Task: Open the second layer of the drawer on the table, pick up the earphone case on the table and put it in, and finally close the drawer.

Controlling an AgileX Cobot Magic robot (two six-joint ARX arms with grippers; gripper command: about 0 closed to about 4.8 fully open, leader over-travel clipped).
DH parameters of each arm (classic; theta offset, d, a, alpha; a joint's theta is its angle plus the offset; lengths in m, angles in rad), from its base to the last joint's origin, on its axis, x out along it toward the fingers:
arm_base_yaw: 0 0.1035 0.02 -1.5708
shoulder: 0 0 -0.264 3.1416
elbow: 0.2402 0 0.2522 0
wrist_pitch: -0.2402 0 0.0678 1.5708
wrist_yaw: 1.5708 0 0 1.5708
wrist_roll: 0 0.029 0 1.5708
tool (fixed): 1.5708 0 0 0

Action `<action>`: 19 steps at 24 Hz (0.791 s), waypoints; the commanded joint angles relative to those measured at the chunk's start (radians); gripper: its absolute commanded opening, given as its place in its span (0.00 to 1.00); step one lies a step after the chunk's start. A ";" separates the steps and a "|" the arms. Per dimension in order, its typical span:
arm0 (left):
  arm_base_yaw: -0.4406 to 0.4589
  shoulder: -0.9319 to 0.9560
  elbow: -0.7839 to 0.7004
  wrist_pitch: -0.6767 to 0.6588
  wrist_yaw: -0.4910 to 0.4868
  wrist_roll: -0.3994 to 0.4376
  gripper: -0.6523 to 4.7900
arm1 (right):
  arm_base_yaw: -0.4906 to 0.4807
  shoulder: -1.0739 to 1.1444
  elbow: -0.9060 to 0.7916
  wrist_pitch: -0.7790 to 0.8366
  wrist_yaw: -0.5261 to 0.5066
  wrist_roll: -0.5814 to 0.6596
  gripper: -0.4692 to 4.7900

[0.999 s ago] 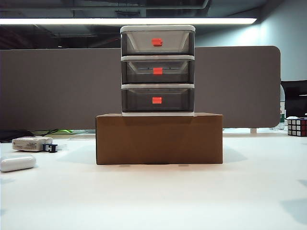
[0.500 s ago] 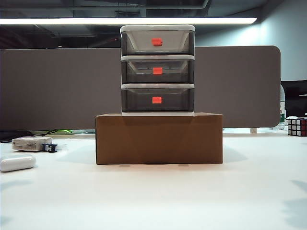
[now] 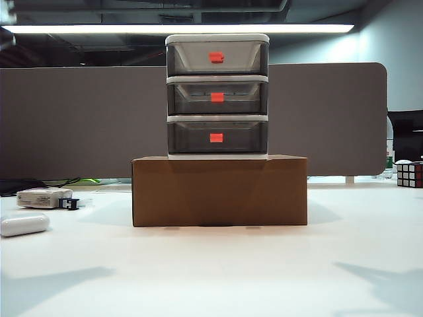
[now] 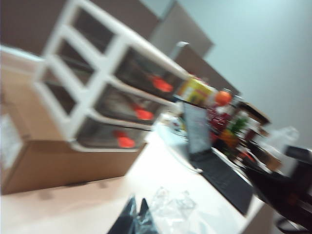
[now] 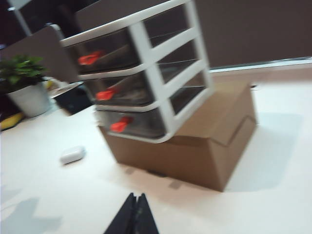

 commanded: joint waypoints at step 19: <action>-0.977 1.022 0.219 0.673 -1.280 0.555 0.18 | 0.256 0.795 0.582 -0.015 0.087 -0.290 0.08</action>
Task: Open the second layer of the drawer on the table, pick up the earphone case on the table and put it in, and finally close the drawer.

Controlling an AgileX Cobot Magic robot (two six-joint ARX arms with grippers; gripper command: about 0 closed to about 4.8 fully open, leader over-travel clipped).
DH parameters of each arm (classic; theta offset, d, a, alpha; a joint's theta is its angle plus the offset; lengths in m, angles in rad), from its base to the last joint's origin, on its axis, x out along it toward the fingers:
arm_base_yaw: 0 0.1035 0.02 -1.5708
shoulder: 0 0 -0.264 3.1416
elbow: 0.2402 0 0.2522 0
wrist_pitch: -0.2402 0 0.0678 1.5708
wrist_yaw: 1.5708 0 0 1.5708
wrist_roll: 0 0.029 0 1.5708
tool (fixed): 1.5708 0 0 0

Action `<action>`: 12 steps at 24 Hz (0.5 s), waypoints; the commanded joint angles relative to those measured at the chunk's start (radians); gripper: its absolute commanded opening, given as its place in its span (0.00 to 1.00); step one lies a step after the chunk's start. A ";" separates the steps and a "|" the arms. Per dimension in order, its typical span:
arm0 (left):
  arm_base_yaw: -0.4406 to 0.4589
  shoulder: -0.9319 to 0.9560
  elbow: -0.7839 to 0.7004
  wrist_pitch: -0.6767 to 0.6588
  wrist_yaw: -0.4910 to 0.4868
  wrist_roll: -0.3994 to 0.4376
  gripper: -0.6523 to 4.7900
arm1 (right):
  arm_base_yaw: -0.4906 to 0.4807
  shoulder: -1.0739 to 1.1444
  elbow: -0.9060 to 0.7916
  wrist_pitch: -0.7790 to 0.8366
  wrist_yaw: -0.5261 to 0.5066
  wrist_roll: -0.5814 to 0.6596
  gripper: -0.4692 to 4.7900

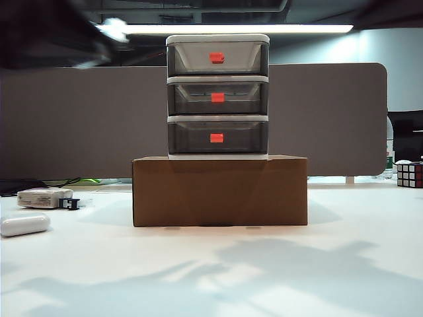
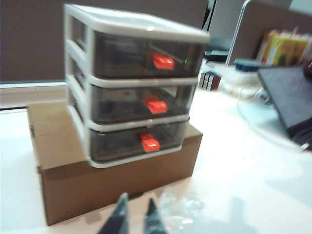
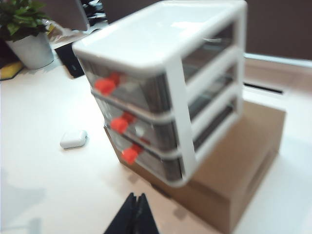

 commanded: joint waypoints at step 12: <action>0.012 0.687 0.337 0.342 -0.190 -0.010 0.18 | 0.000 0.362 0.350 0.011 -0.229 -0.146 0.08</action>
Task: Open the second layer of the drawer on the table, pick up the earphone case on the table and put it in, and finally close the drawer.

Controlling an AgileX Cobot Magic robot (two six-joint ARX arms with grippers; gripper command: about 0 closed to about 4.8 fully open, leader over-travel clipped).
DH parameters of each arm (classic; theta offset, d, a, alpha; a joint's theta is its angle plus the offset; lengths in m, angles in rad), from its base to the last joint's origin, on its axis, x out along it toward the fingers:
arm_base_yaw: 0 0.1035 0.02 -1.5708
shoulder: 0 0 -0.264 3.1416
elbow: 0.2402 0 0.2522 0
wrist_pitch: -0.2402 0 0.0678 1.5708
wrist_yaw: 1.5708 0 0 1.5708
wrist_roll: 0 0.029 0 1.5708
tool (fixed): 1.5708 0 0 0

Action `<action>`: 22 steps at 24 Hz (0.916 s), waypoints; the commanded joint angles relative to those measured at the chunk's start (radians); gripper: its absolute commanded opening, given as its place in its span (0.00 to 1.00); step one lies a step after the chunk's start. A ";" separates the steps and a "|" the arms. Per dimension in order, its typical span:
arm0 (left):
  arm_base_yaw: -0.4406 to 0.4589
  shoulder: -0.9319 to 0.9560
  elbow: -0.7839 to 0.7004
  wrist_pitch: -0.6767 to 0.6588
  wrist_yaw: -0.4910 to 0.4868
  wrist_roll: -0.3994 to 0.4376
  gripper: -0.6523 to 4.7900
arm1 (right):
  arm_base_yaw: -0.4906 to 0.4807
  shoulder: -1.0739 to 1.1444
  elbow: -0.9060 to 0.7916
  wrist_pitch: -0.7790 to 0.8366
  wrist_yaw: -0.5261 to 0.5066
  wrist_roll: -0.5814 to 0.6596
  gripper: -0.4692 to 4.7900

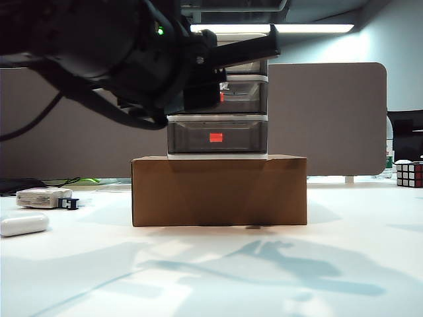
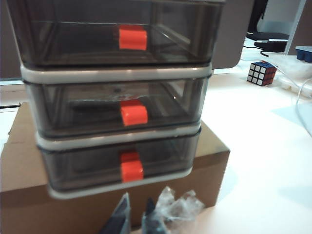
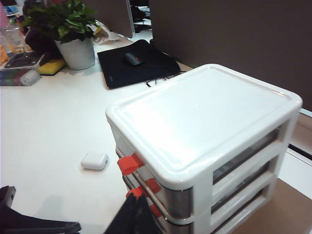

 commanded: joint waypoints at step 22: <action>0.109 0.226 0.236 0.100 -0.050 -0.058 0.29 | 0.007 0.143 0.124 -0.113 -0.224 -0.091 0.08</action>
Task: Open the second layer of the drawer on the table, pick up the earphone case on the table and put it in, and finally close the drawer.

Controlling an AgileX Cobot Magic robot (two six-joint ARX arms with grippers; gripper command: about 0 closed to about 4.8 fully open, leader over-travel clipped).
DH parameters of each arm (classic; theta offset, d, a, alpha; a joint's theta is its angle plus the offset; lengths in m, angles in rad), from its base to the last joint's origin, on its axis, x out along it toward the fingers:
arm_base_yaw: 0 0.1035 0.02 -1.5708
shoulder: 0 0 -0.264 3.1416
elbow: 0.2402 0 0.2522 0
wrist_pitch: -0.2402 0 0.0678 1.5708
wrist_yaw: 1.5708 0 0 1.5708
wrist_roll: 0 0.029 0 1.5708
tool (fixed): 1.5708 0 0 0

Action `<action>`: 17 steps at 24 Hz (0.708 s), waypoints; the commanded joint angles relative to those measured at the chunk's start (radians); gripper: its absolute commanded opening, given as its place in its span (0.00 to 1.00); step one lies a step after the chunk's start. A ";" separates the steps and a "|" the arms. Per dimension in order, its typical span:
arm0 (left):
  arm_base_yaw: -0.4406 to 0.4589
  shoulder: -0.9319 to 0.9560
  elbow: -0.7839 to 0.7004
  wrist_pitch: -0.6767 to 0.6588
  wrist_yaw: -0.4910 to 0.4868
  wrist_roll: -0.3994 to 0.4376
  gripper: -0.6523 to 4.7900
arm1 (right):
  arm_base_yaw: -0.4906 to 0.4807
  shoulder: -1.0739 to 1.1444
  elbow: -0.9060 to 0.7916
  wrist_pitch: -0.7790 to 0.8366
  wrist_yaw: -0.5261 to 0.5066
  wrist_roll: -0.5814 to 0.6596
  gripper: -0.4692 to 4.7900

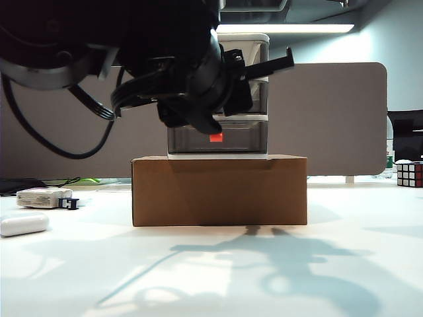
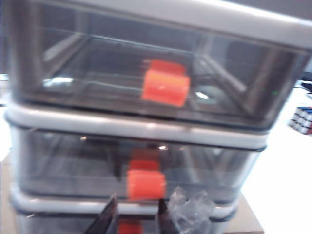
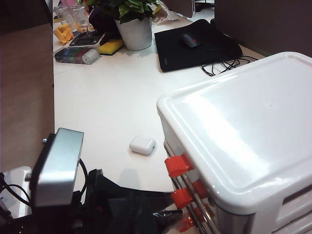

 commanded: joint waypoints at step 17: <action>0.015 -0.003 0.013 0.043 0.051 0.116 0.29 | 0.001 0.040 0.002 -0.013 -0.008 -0.029 0.08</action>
